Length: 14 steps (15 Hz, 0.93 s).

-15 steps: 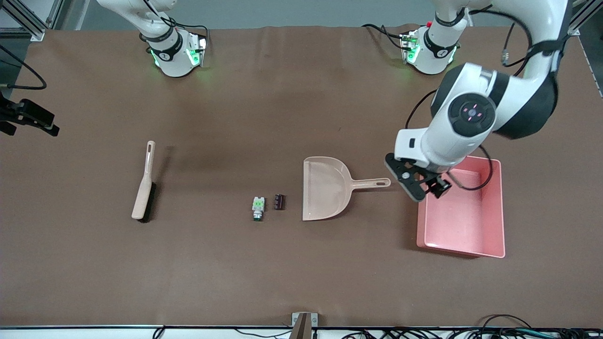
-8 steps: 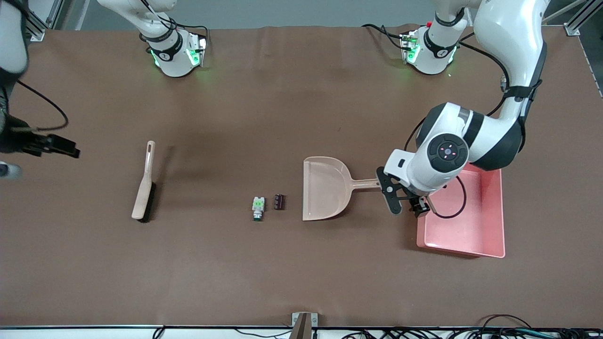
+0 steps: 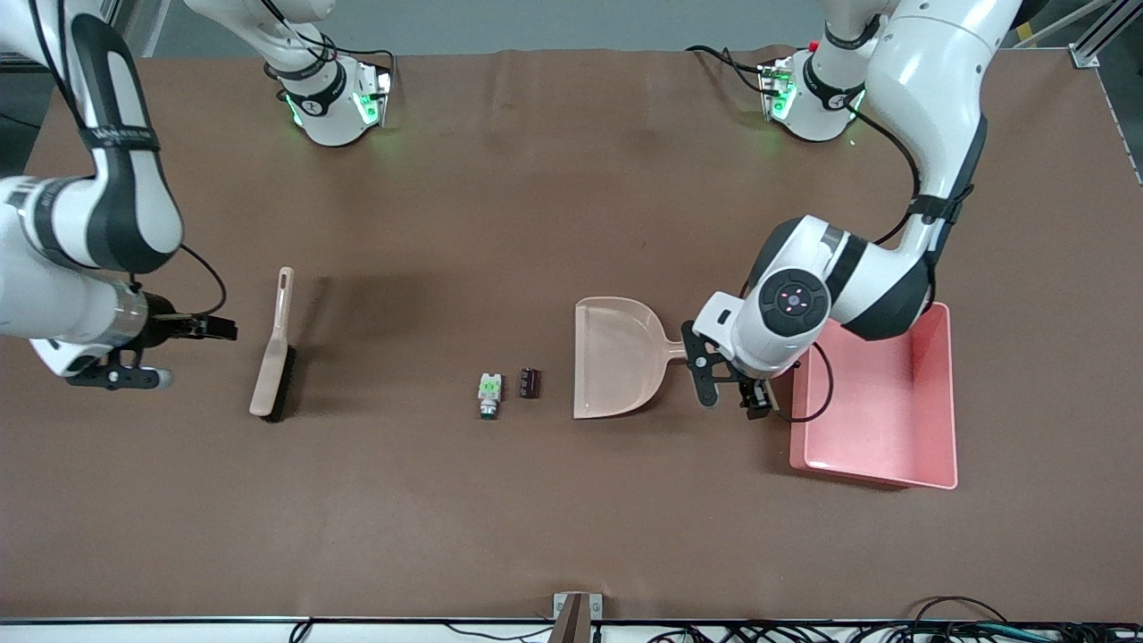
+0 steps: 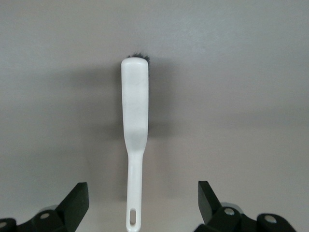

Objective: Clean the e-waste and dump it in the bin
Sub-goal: 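Grasp the dustpan handle with the left gripper while the right gripper grasps the brush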

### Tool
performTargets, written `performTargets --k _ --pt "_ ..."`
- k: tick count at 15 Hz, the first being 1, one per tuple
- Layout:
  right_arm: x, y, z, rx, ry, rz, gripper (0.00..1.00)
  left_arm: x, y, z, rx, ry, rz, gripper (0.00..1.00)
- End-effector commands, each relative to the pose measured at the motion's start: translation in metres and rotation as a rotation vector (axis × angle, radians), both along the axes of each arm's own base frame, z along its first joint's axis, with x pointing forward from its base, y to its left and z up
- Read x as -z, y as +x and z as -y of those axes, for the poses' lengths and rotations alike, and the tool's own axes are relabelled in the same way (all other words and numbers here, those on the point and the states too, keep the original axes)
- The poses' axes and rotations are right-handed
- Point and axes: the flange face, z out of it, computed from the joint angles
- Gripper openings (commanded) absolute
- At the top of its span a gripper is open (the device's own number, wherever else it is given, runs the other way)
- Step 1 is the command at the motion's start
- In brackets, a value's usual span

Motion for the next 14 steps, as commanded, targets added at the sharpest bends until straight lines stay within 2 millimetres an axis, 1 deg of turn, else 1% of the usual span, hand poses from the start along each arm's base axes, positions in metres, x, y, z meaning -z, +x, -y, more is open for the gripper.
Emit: performTargets --k 1,2,4,6,7,9,12,14 --pt "0.037 0.002 -0.010 0.007 0.010 0.010 1.00 0.025 -0.003 0.021 0.049 0.049 0.027 1.00" --pt "0.048 0.000 -0.011 0.005 0.011 0.008 1.00 0.030 -0.006 0.027 0.049 0.056 0.035 1.00" --pt "0.067 -0.010 -0.027 0.008 0.038 0.005 1.00 0.038 -0.012 0.042 0.081 0.061 0.051 1.00" --pt "0.081 -0.019 -0.029 0.007 0.038 -0.009 1.00 0.045 -0.013 0.044 0.088 0.062 0.047 1.00" --pt "0.088 -0.025 -0.030 0.006 0.037 -0.015 1.00 0.046 -0.016 0.050 0.098 0.061 0.047 1.00" --pt "0.100 -0.033 -0.033 -0.002 0.035 -0.006 1.00 0.046 -0.020 0.056 0.107 0.060 0.049 1.00" --pt "0.113 -0.037 -0.031 -0.001 0.032 -0.005 1.00 0.046 -0.023 0.061 0.111 0.058 0.046 1.00" --pt "0.117 -0.038 -0.030 -0.002 0.032 -0.011 0.97 0.048 -0.031 0.072 0.110 0.058 0.045 1.00"
